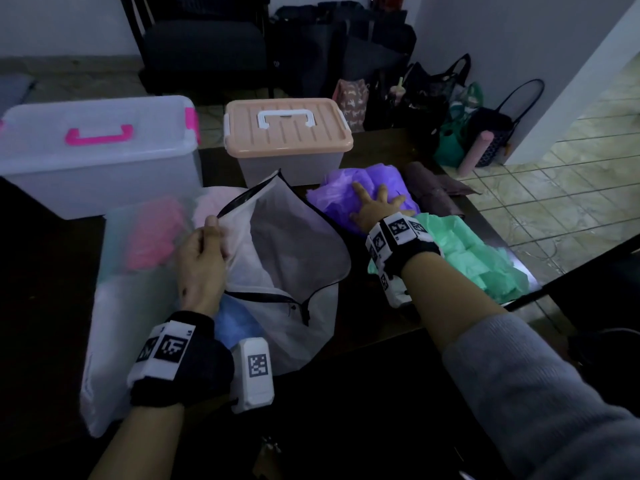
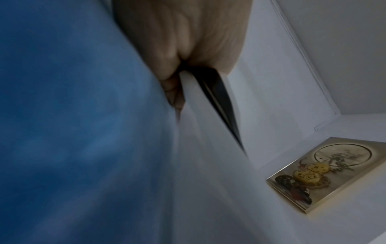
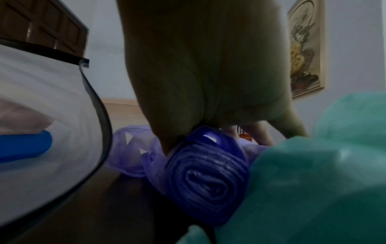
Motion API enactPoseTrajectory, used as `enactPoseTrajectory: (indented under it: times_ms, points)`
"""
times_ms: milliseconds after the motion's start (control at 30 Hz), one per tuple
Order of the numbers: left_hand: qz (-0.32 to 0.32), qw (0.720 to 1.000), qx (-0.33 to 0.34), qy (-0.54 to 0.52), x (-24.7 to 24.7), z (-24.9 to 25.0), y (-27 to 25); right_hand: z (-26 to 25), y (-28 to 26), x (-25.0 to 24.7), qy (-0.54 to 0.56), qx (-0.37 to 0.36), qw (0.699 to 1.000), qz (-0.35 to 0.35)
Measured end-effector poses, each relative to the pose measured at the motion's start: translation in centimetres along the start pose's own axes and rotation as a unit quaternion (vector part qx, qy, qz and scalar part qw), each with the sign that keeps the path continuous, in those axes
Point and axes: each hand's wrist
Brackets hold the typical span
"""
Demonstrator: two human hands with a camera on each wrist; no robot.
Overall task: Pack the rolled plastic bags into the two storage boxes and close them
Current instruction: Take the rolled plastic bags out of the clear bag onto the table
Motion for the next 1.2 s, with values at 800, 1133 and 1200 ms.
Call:
enactPoseTrajectory:
  times_ms: [800, 1133, 1200]
  points:
    - [0.008, 1.0, 0.006, -0.002, 0.1, 0.2, -0.1, 1.7, 2.4, -0.7, 0.029, -0.013, 0.999, 0.006]
    - [0.003, 1.0, -0.006, -0.011, 0.0, 0.2, -0.2, 2.7, 2.4, -0.4, 0.045, -0.008, 0.999, 0.007]
    - [0.006, 1.0, -0.007, -0.011, 0.1, 0.4, -0.3, 2.8, 2.0, -0.4, 0.051, -0.009, 0.999, 0.009]
Point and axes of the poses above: each hand's wrist, its own y-axis towards the middle knuckle, its own x-axis out of the palm, z = x × y, and after that the axes turned 7 degrees about x, right-handed
